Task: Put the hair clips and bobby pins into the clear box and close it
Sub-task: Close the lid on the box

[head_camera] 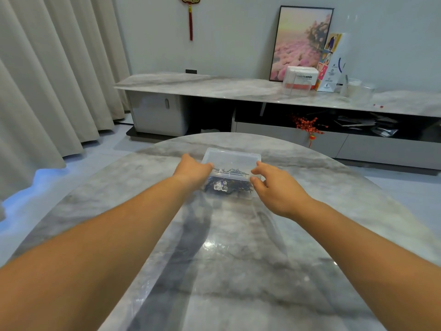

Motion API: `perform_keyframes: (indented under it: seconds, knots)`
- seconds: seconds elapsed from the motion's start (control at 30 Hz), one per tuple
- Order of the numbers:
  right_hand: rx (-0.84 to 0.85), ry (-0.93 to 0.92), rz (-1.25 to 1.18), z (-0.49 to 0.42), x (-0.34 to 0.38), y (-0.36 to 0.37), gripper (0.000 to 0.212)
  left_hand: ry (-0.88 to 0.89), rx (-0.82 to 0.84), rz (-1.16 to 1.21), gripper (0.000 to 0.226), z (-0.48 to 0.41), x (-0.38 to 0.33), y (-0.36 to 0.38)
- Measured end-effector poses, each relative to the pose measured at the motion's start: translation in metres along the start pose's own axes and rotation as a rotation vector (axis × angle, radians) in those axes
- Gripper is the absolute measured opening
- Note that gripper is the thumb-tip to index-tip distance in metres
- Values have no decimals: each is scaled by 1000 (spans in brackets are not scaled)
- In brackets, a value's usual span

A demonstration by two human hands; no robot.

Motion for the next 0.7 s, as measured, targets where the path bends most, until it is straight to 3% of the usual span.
perform_keyframes:
  seconds: [0.1,0.23,0.37,0.7]
  knots:
    - [-5,-1,-5,-1,0,-2,38,-38,21,92,60,-3,10,0]
    - [-9,-8,-13,-1,0,-4,36,35,-122,3,36,0,2,-10]
    - [-13,-7,-23,-1,-1,-4,36,101,-122,-35,22,1,-4,-8]
    - [-85,-27,-54,-4,-7,-5,33,143,-85,-45,22,-1,-4,-4]
Point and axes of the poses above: each hand's wrist, its own z-axis away from the middle knuckle, its own y-axis out of the palm, x = y × z, the point moved 9 cm from there along -z, towards the middle knuckle, and after that the axes turned 6 degrees about x, right-handed, at the moved point
